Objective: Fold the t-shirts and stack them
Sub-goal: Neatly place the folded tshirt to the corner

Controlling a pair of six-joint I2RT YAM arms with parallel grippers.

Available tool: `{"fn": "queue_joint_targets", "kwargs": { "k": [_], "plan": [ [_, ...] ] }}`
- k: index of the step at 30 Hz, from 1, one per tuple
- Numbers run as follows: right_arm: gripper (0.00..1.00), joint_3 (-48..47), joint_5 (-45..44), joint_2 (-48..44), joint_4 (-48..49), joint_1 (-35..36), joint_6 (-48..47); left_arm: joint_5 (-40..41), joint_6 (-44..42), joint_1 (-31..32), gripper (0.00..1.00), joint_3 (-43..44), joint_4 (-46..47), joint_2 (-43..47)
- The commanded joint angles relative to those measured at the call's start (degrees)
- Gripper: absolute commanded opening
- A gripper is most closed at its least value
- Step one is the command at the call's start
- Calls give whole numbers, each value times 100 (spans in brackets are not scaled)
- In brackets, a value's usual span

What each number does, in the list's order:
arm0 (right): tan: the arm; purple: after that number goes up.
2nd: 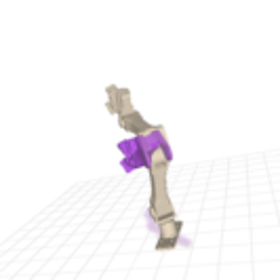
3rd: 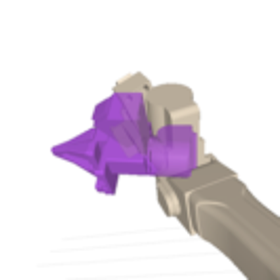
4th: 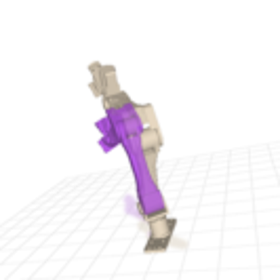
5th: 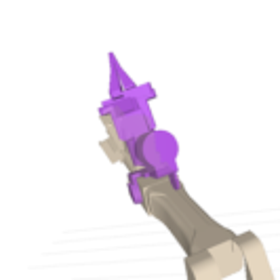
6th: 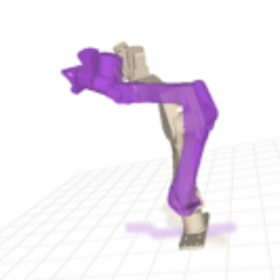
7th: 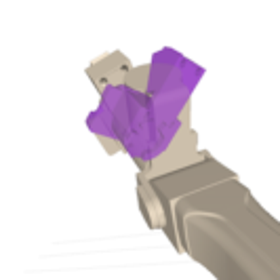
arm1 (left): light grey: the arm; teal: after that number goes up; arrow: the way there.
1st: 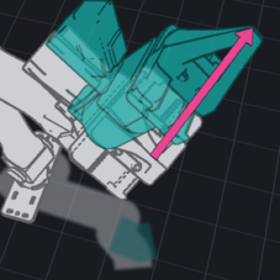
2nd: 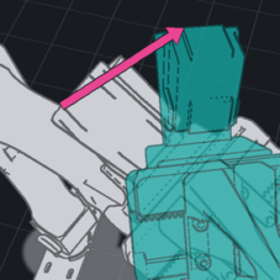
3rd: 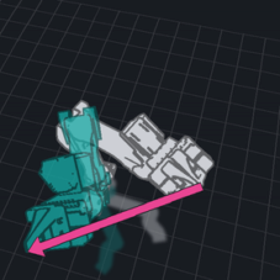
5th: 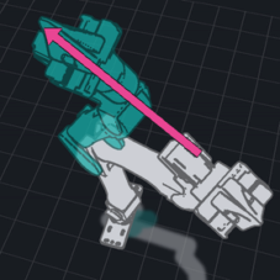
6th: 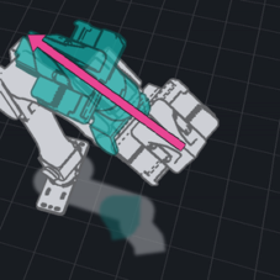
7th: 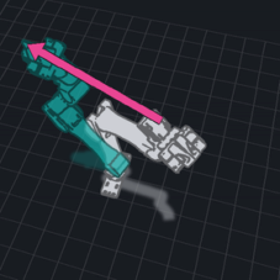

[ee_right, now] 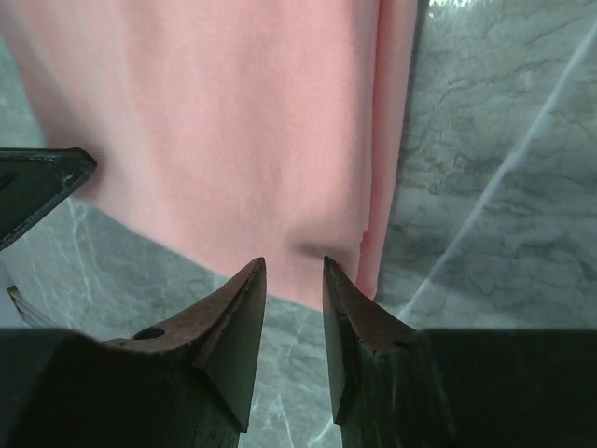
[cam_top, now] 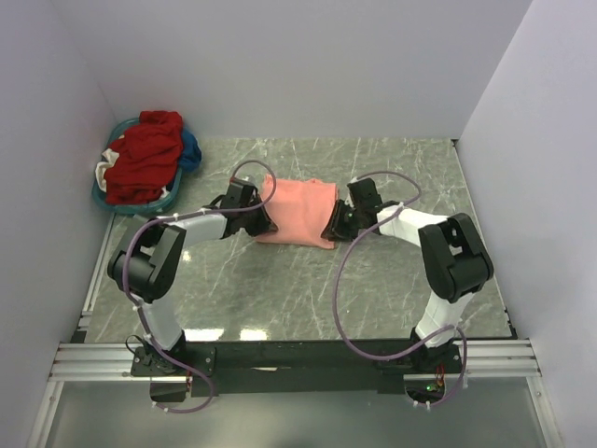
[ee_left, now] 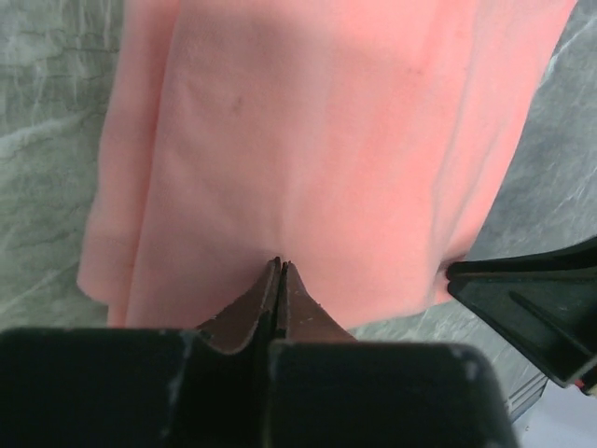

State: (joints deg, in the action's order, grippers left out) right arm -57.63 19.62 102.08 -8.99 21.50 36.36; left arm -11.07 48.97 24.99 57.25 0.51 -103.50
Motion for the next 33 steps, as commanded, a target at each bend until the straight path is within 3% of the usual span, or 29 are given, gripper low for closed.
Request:
{"fn": "queue_joint_targets", "kwargs": {
  "k": [1,7,11,20,33],
  "plan": [
    [38,-47,-291,-601,-85,-84,-181,114,-220,93,5,346,-251,479],
    [52,-152,-186,-646,-6,-706,-480,413,-555,795,21,1129,-930,375],
    [57,-433,-361,-400,-111,-936,-744,439,-406,1094,19,1218,-825,68],
    [58,-1365,-301,452,-278,-893,-841,483,-151,1333,10,1227,-579,-1013],
    [58,-2261,-766,1559,-779,-392,-806,439,-195,1350,10,1209,-763,-592]
  ]
}}
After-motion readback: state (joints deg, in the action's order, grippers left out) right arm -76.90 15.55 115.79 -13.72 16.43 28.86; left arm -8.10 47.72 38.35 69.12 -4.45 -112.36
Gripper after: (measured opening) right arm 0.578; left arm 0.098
